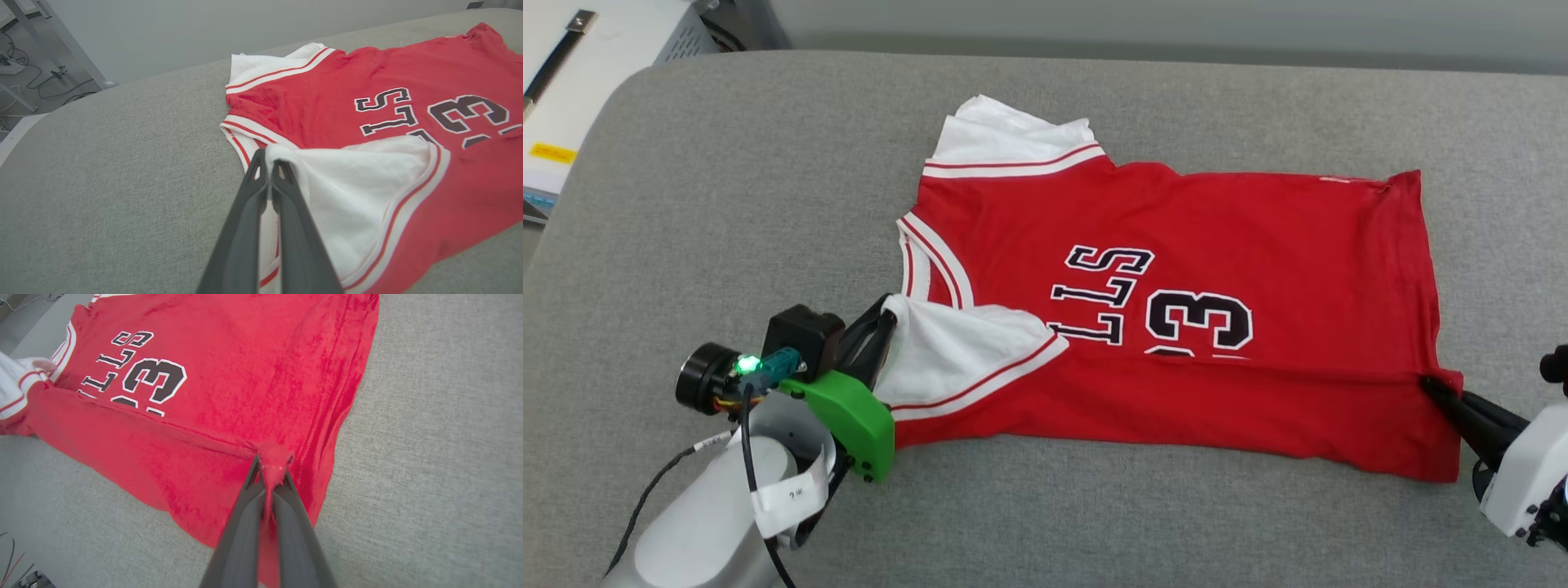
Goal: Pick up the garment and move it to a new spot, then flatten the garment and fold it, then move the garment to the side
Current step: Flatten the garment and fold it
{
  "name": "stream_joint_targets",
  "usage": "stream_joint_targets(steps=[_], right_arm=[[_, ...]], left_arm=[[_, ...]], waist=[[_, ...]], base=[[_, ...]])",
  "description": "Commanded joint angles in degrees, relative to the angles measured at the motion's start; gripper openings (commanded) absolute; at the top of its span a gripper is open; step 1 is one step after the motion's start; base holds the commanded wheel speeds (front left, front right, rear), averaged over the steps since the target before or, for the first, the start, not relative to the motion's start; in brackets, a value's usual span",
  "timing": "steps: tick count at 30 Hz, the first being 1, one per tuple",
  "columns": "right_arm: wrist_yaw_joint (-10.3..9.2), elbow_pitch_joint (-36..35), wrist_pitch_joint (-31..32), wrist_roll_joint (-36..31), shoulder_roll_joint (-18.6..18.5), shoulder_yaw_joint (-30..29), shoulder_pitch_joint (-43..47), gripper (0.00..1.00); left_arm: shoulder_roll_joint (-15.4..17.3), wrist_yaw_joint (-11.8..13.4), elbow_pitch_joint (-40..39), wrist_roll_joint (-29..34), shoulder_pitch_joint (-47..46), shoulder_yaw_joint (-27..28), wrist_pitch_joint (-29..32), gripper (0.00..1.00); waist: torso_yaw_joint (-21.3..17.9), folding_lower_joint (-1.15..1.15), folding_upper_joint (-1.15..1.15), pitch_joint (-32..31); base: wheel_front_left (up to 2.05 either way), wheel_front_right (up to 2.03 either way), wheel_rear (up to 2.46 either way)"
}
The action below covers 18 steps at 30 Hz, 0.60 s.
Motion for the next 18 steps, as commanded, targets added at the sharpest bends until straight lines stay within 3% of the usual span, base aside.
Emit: stream_joint_targets(steps=[1,9,18], right_arm=[[-0.05,0.34,0.41,-0.6,0.52,-0.43,-1.73,0.0],[-0.05,4.46,1.88,-3.12,2.73,0.26,-8.64,0.0],[-0.05,9.31,0.3,-3.74,4.5,3.2,-10.36,0.03]], left_arm=[[-0.64,-0.7,1.84,0.84,-2.3,0.01,-0.74,0.0],[-5.26,-4.18,16.39,1.68,-9.56,-1.04,-4.55,0.0],[-9.3,-7.21,28.53,1.47,-10.76,-2.59,-7.58,0.0]], waist=[[-1.39,0.0,0.0,4.02],[-1.66,0.0,0.0,8.86],[-1.16,0.0,0.0,8.47]], base=[[0.0,0.0,0.0],[0.0,0.0,0.0],[0.0,0.0,0.0]])
